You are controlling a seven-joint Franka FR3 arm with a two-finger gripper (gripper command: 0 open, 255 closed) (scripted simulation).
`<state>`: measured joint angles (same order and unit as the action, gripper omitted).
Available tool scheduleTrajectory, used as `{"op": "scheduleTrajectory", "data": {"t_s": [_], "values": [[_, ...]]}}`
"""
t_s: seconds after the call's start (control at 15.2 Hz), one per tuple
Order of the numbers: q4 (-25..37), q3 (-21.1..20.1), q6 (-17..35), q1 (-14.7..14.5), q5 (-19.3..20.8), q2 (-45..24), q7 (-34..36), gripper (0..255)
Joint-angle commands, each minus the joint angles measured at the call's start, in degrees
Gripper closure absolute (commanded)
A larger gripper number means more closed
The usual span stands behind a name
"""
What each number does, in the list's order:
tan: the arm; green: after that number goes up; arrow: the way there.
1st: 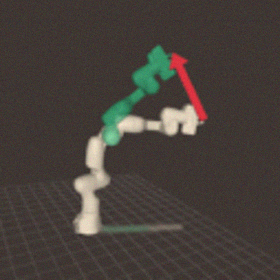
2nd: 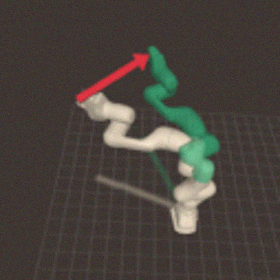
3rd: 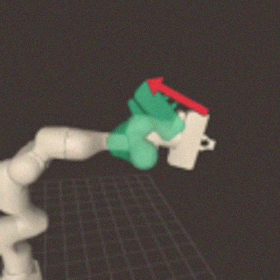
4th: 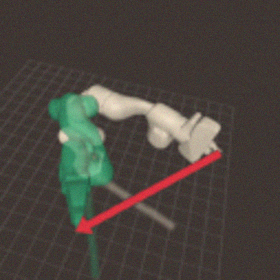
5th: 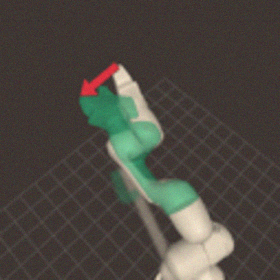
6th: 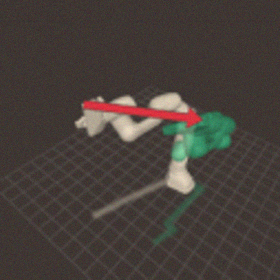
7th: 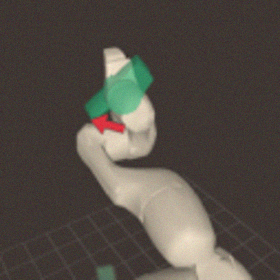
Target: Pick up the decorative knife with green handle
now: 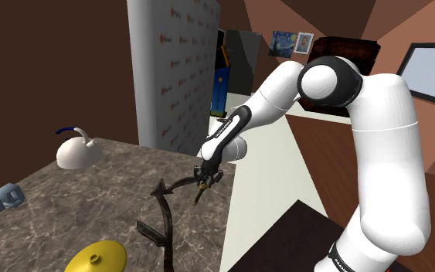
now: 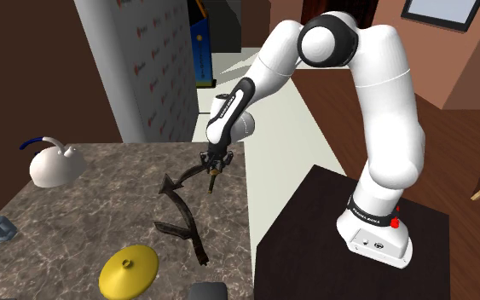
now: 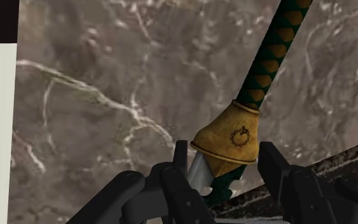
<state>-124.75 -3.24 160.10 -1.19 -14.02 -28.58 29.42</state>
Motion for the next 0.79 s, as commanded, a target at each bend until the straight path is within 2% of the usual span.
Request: {"op": "scheduleTrajectory", "data": {"t_s": [0.0, 0.73], "values": [[0.1, 0.0, -0.1, -0.1, 0.1, -0.1, 0.1, 255], [-1.0, 1.2, -6.6, -0.9, 1.5, 7.6, 2.0, 255]]}}
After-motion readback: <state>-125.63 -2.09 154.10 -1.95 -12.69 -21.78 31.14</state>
